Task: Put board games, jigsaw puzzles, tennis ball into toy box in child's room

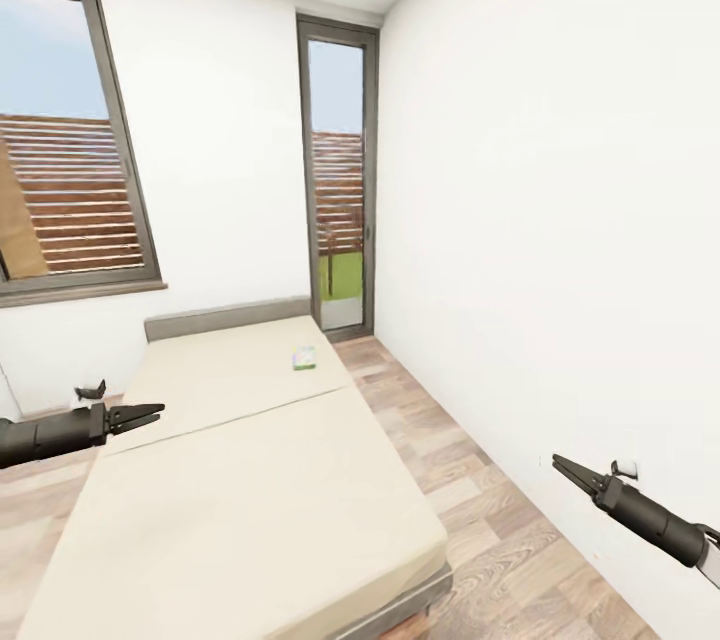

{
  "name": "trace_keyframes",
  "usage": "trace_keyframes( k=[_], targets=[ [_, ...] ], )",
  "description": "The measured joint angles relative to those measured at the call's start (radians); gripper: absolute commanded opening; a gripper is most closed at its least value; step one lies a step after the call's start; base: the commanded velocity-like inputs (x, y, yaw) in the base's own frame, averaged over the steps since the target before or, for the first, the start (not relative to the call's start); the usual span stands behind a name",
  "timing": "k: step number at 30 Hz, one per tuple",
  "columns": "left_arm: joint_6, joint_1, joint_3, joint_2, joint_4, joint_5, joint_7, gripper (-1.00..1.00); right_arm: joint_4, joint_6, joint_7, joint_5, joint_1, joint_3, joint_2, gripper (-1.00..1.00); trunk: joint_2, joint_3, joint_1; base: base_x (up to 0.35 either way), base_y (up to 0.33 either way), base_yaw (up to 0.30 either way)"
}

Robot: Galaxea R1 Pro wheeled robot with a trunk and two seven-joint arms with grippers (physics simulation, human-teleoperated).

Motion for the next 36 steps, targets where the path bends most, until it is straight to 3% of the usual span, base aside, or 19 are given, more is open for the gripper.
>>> trace_keyframes(
  k=[10, 18, 30, 36],
  targets=[
    [0.000, 0.000, 0.000, -0.009, 0.000, 0.001, 0.000, 1.00, -0.002, -0.002, -0.031, 0.002, 0.000, 0.001, 0.008, 1.00, 0.000, 0.002, 0.000, 0.211, -0.211, -0.110],
    [0.000, 0.001, 0.000, -0.016, 0.000, 0.002, 0.000, 1.00, -0.009, 0.003, -0.143, 0.007, 0.000, 0.004, 0.010, 1.00, 0.000, 0.002, 0.000, 0.211, -0.220, -0.011],
    [0.000, 0.001, 0.000, -0.017, -0.001, 0.001, 0.000, 1.00, -0.015, 0.013, -0.218, 0.027, 0.000, 0.015, 0.015, 1.00, 0.000, 0.002, 0.000, 0.142, -0.180, -0.001],
    [0.000, 0.001, 0.000, -0.017, -0.001, 0.000, 0.000, 1.00, -0.020, 0.053, -0.289, 0.050, 0.000, 0.025, 0.024, 1.00, 0.000, 0.002, 0.000, 0.025, -0.033, 0.000]
  ],
)
